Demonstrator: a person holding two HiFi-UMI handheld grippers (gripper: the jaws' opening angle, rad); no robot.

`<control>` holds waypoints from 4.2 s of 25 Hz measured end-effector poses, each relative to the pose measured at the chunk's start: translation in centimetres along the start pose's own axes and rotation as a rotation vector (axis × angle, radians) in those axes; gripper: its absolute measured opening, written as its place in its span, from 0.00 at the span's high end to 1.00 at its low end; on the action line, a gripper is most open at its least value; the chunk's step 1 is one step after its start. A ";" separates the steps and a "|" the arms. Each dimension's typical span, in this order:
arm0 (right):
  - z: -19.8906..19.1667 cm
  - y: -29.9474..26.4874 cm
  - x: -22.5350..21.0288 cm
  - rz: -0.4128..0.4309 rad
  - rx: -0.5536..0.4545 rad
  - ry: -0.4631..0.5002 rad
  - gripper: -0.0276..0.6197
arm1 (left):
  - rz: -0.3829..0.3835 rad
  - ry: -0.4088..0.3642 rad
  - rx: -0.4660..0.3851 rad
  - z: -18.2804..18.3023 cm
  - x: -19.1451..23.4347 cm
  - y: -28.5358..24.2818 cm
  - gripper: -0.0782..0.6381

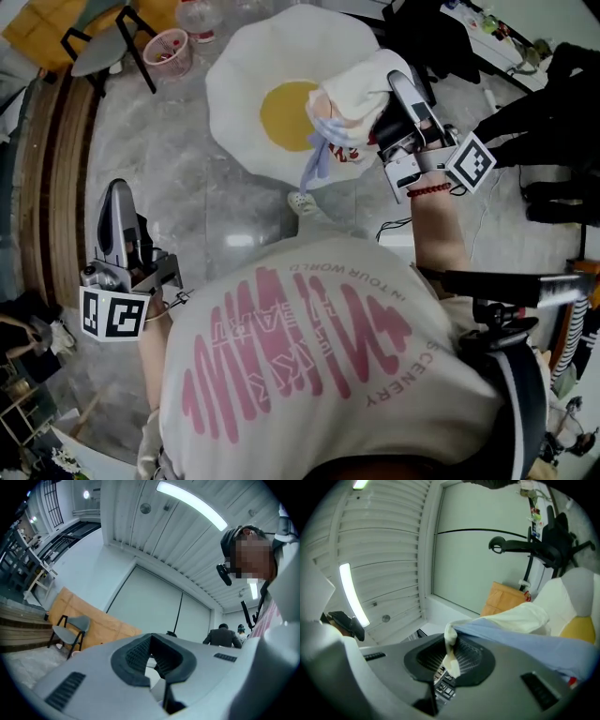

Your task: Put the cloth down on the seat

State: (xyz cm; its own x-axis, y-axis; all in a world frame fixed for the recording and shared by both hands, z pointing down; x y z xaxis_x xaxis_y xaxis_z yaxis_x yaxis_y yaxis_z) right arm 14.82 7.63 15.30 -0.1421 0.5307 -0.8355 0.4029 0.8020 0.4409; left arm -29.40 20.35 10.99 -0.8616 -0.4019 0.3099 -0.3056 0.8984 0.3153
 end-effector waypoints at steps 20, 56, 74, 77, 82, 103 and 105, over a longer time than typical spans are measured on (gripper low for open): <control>-6.3 -7.7 -24.1 -0.374 0.686 0.060 0.88 | 0.338 -0.110 -0.044 0.1 0.4 -5.2 0.88; -13.8 4.7 -42.0 -0.960 1.203 0.056 0.88 | 0.687 -0.081 0.359 -7.3 1.5 -6.5 0.88; -17.5 11.5 -44.7 -0.993 1.295 0.097 0.88 | 0.498 0.205 0.884 -32.8 1.9 -0.1 0.88; -17.5 11.7 -45.0 -0.993 1.312 0.159 0.88 | 0.568 0.217 0.972 -34.0 3.1 3.9 0.88; -18.4 11.2 -46.7 -0.987 1.333 0.261 0.88 | 0.686 0.280 1.067 -36.3 5.1 9.1 0.88; -24.2 11.0 -53.5 -0.959 1.448 0.441 0.88 | 0.542 0.391 1.022 -44.7 11.8 3.2 0.88; -24.8 11.0 -53.9 -0.946 1.464 0.465 0.88 | 0.558 0.397 1.042 -44.9 11.9 4.2 0.88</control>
State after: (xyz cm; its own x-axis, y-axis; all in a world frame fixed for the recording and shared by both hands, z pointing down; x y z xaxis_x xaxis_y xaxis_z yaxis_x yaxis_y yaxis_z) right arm 4.53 -5.34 73.35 -0.8848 0.3170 -0.3416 0.3938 0.1166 -0.9118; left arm -22.74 11.42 56.24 -0.8508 0.2167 0.4788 -0.2692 0.6027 -0.7512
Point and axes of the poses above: the fingertips, and each gripper's own axes: y backward along the fingers, x to its left, z out of its top, the point moved 7 cm from there along y, backward along the fingers, and after that the axes turned 11 degrees about -x, right-handed, at the moved point
